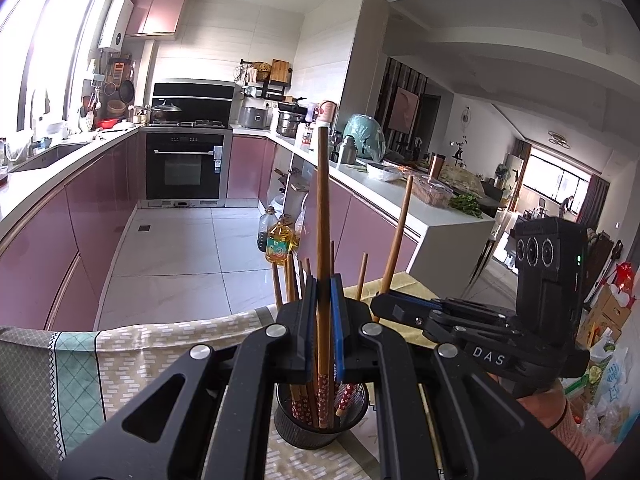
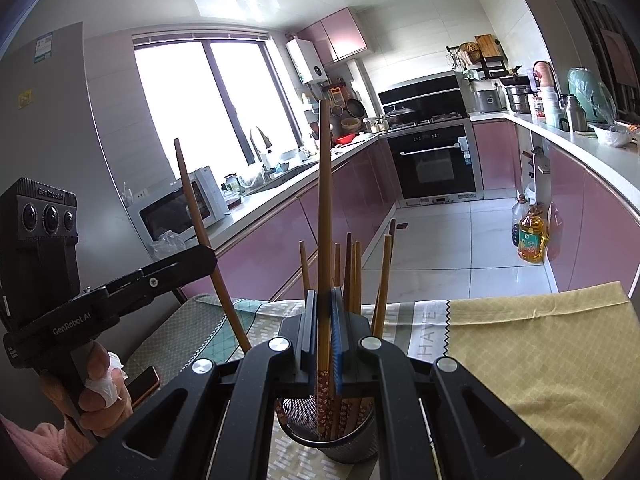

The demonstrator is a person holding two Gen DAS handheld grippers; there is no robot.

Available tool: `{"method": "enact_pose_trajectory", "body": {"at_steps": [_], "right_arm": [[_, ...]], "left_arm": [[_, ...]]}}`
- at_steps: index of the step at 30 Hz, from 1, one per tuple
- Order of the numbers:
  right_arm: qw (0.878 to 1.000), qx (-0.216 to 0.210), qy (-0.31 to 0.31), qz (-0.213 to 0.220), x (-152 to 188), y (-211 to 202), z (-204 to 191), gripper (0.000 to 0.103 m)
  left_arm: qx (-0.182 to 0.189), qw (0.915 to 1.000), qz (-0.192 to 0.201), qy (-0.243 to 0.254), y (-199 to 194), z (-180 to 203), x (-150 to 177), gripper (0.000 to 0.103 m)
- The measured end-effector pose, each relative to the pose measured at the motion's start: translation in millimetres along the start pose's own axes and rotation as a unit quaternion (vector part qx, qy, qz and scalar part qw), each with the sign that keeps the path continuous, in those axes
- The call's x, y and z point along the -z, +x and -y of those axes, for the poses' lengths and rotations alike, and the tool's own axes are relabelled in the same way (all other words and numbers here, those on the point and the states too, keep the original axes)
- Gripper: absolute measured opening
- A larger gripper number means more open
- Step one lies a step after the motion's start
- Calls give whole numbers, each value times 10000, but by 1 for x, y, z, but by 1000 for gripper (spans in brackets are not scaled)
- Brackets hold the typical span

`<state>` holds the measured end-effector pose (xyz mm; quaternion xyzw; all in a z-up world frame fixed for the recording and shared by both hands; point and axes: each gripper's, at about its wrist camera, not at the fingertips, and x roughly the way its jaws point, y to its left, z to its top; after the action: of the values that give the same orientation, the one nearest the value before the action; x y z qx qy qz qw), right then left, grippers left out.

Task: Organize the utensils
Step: 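Lower both chopsticks into the mesh cup beside the others, then open both grippers to release the chopsticks and withdraw from the cup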

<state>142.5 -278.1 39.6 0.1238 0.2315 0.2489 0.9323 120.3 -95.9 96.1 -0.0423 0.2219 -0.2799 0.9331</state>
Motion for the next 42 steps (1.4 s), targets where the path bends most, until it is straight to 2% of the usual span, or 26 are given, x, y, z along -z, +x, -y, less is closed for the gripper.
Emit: {"method": "enact_pose_trajectory", "body": {"at_steps": [30, 42], "right_arm": [[9997, 131, -62, -183, 15, 11, -1, 5], [9990, 192, -119, -394, 28, 24, -2, 5]], "left_arm": [[-142, 9985, -511, 127, 32, -4, 28, 8], [-223, 9960, -848, 143, 57, -7, 43, 8]]}}
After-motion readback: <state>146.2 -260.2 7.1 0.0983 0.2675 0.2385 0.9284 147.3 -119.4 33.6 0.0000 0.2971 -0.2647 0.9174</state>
